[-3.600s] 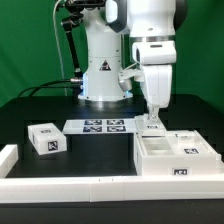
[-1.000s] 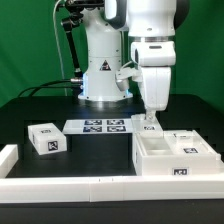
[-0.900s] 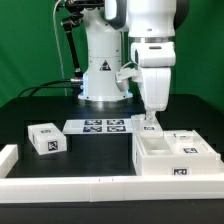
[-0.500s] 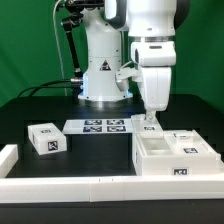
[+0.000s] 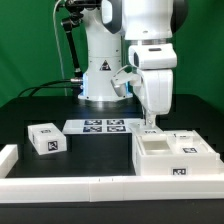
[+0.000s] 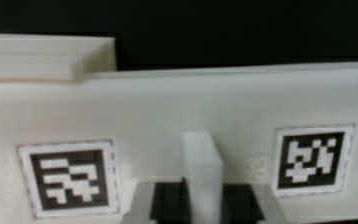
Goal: Assemble cabinet
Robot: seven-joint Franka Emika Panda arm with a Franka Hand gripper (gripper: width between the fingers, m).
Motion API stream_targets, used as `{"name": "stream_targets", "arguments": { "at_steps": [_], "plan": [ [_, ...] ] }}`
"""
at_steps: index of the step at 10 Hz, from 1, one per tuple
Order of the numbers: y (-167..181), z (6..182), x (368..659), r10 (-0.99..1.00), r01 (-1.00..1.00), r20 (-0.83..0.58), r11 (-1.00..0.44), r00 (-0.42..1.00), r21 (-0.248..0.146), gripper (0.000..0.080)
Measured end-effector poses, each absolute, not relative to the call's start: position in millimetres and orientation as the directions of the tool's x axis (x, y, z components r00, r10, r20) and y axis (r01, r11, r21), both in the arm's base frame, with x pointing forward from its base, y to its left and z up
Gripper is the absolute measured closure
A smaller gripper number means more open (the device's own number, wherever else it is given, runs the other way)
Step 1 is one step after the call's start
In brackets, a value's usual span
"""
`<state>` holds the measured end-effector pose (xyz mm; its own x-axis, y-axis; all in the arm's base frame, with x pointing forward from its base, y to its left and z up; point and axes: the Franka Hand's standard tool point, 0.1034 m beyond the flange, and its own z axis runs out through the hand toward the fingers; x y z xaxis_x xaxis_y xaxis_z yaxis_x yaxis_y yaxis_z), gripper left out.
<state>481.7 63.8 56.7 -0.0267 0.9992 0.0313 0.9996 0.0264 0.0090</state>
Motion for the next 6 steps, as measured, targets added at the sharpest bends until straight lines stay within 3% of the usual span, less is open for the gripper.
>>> {"name": "stream_targets", "arguments": {
  "at_steps": [6],
  "plan": [
    [63.8,56.7,481.7,0.999,1.0,0.031,0.026,-0.027,0.009,0.0729]
  ]
}}
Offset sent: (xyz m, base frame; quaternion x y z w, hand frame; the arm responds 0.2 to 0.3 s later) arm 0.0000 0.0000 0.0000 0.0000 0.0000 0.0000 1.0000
